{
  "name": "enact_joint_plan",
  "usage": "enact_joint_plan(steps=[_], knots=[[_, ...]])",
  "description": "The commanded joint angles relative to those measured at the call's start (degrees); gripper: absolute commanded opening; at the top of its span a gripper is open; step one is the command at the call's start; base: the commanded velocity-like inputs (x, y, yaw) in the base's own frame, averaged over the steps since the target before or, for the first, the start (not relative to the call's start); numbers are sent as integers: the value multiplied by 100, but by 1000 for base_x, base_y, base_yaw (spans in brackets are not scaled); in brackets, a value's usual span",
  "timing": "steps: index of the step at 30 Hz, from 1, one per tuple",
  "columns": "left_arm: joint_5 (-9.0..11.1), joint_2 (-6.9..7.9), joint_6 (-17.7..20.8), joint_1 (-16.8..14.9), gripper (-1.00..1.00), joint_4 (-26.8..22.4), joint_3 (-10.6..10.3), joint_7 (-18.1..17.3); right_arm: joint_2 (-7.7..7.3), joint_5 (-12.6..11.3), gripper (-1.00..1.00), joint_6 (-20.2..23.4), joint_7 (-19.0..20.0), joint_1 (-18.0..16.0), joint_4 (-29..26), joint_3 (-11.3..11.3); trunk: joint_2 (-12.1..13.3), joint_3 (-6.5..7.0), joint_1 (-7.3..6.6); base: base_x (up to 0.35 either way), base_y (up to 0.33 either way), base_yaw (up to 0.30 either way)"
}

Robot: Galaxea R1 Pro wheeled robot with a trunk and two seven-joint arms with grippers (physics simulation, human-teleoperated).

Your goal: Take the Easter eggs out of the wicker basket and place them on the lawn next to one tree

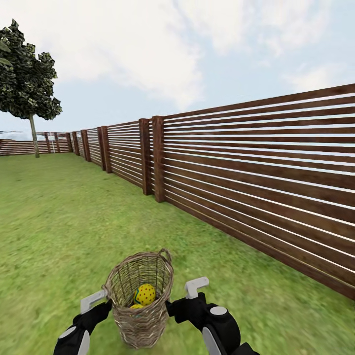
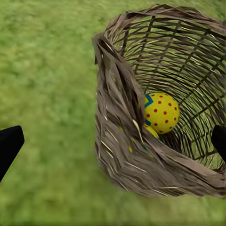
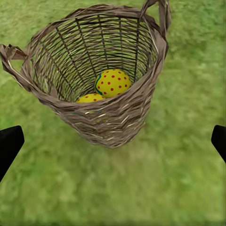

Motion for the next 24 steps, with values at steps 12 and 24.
enact_joint_plan(steps=[12,24], knots=[[-57,-9,29,-1,100,-19,30,-40,-1,-60,100,22,-63,-5,-6,8,-3,-6,-1,137,-127,-1],[-57,-9,29,-4,100,-16,30,-40,-1,-60,100,20,-62,-5,-6,8,-3,-6,-1,148,-127,0]])
